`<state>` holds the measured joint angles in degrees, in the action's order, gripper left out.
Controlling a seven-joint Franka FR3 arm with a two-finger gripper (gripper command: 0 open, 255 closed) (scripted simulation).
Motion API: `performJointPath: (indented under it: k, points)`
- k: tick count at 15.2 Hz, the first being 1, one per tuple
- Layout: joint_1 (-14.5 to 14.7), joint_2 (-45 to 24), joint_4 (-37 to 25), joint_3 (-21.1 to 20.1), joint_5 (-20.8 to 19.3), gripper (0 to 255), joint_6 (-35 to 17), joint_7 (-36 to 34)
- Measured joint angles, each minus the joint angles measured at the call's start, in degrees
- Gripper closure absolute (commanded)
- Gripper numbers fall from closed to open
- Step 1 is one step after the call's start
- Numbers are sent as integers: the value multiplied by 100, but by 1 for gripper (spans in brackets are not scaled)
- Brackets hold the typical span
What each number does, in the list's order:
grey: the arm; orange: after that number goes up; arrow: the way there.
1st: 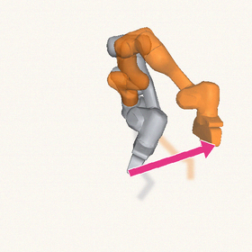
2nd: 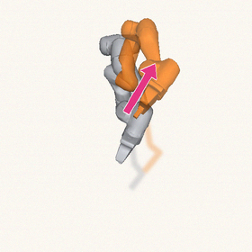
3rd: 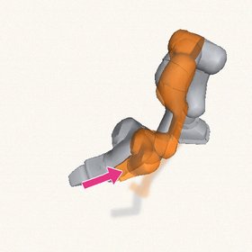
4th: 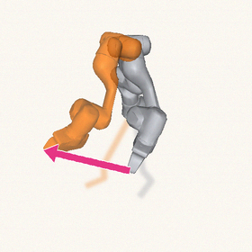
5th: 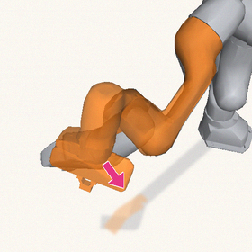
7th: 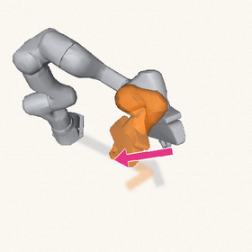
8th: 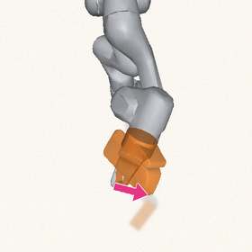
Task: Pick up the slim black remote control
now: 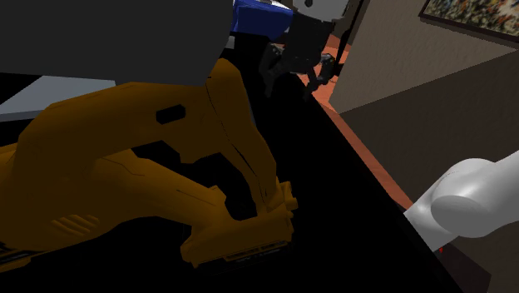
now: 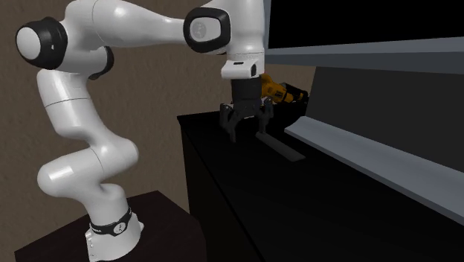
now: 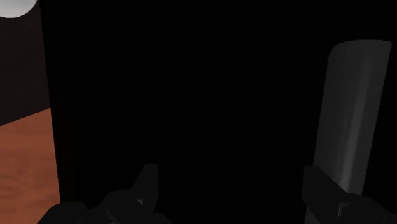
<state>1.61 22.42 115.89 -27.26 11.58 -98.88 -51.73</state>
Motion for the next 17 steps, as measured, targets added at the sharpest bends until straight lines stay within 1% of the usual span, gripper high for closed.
performJointPath:
  k: [3, 5, 7, 10, 15, 16, 17]
  points:
    - [-42, -562, -579, -353, -120, 0, -8, -622]
    - [-50, -1067, -999, -643, -303, 0, -91, -1109]
    - [-35, -1439, -1403, -823, -471, 0, -38, -1490]
    - [-17, -1531, -1333, -879, -510, 0, -199, -1605]
    - [-9, -1494, -934, -882, -477, 0, -564, -1573]
    - [-9, -1493, -911, -882, -475, 255, -587, -1570]
    - [-9, -1491, -898, -882, -475, 255, -599, -1568]
